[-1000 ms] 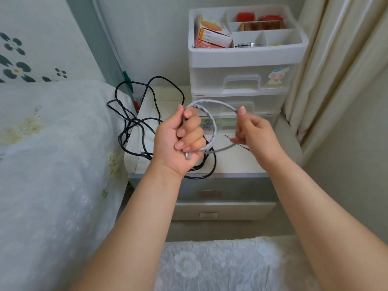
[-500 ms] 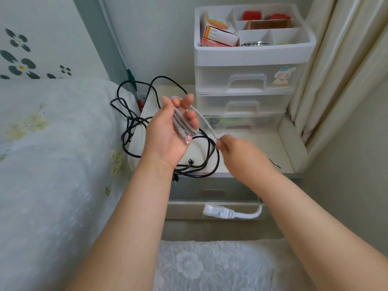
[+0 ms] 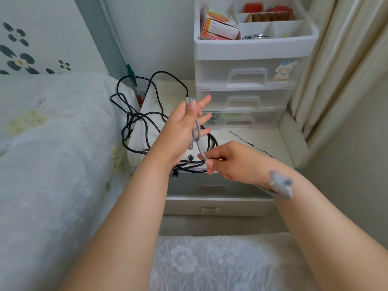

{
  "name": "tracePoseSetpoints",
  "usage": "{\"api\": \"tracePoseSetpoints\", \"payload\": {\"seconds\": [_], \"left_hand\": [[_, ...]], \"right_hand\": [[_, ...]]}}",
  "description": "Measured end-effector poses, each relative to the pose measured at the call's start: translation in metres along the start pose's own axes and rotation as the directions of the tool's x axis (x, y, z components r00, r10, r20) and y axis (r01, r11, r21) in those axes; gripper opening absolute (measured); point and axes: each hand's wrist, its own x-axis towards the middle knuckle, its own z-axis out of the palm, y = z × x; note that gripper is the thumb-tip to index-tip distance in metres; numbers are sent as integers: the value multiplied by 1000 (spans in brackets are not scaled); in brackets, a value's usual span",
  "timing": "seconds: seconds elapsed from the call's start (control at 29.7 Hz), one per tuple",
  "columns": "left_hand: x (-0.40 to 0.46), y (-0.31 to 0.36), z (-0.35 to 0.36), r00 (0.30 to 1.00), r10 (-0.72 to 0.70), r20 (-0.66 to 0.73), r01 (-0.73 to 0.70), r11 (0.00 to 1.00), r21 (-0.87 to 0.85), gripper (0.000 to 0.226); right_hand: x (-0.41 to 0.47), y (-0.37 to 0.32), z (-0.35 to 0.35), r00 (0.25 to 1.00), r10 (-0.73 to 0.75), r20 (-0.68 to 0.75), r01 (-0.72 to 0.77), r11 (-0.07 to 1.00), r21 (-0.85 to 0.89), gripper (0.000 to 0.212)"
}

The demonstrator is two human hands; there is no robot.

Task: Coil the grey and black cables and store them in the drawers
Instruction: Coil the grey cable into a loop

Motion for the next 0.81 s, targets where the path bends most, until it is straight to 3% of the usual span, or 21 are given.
{"api": "tracePoseSetpoints", "payload": {"seconds": [0.17, 0.27, 0.37, 0.47, 0.57, 0.64, 0.67, 0.71, 0.77, 0.81], "left_hand": [[-2, -17, 13, 996, -41, 74, 13, 939, 343, 29], [-4, -23, 15, 993, -72, 91, 0, 782, 624, 28], [-6, -25, 20, 987, -116, 107, 3, 691, 723, 31], [-2, -27, 24, 995, -63, 74, -14, 660, 752, 36], [4, -30, 23, 999, -47, -7, 36, 672, 740, 39], [8, -29, 20, 994, -80, -72, 107, 795, 598, 39], [10, -29, 19, 988, -110, -109, 150, 854, 498, 39], [11, -28, 18, 981, -141, -136, 185, 895, 406, 39], [10, -25, 18, 970, -191, -150, 228, 928, 296, 40], [10, -24, 19, 968, -208, -140, 239, 932, 272, 40]], "right_hand": [[-1, 9, -8, 991, -2, 134, -29, 973, 228, 25], [3, 15, -15, 973, 20, 229, -127, 877, 463, 15], [6, 24, -21, 940, 107, 324, -309, 670, 676, 17], [7, 29, -21, 902, 99, 421, -425, 375, 824, 7], [9, 26, -14, 930, 85, 358, -365, 88, 927, 6], [8, 24, -12, 959, 147, 244, -243, -24, 970, 12], [5, 23, -12, 966, 168, 198, -204, 19, 979, 13], [2, 20, -10, 970, 184, 156, -186, 155, 970, 14], [-5, 13, -2, 978, 208, -32, -95, 572, 815, 21], [-7, 11, 3, 955, 188, -228, 13, 744, 668, 25]]}}
